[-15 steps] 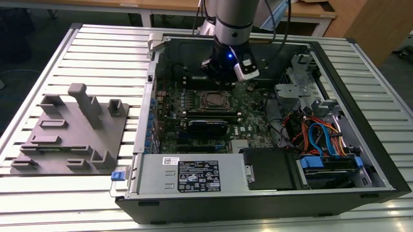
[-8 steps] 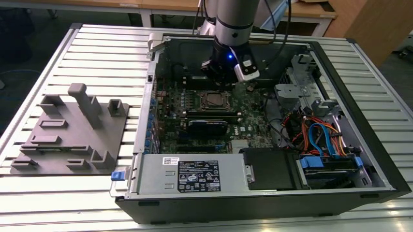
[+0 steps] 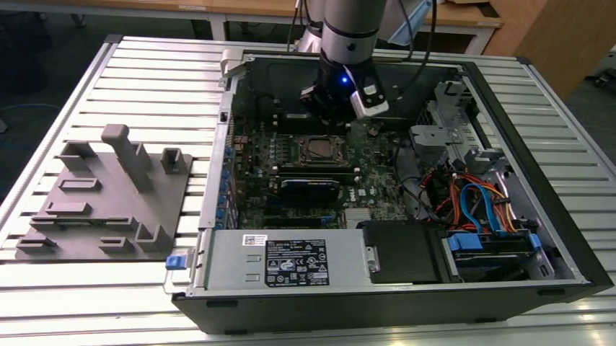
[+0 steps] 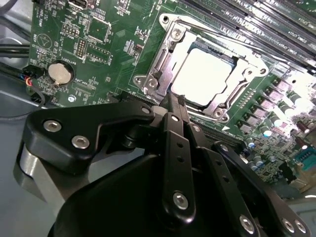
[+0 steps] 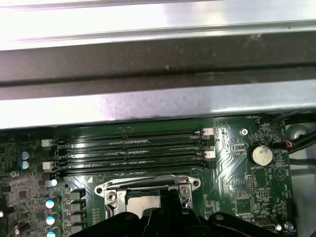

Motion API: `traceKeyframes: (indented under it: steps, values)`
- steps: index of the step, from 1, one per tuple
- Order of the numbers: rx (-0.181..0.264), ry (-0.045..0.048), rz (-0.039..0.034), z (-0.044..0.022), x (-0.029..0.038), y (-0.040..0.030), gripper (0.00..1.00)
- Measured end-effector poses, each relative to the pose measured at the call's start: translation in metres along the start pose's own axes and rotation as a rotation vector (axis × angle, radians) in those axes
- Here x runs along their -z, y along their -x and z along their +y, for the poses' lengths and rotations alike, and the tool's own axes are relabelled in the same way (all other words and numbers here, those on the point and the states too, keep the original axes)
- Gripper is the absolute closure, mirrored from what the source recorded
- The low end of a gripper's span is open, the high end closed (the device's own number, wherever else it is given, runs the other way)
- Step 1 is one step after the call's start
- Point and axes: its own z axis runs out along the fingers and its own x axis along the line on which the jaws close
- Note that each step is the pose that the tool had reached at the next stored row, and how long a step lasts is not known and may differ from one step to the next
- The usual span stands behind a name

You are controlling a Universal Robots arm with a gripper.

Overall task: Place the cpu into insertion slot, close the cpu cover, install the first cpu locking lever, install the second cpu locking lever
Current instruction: 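Install the second cpu locking lever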

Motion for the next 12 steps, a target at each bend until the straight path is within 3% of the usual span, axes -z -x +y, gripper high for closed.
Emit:
traceKeyframes:
  steps: [12]
  values:
    - [0.0, -0.0011, -0.0001, -0.0057, 0.0005, 0.0005, 0.9]
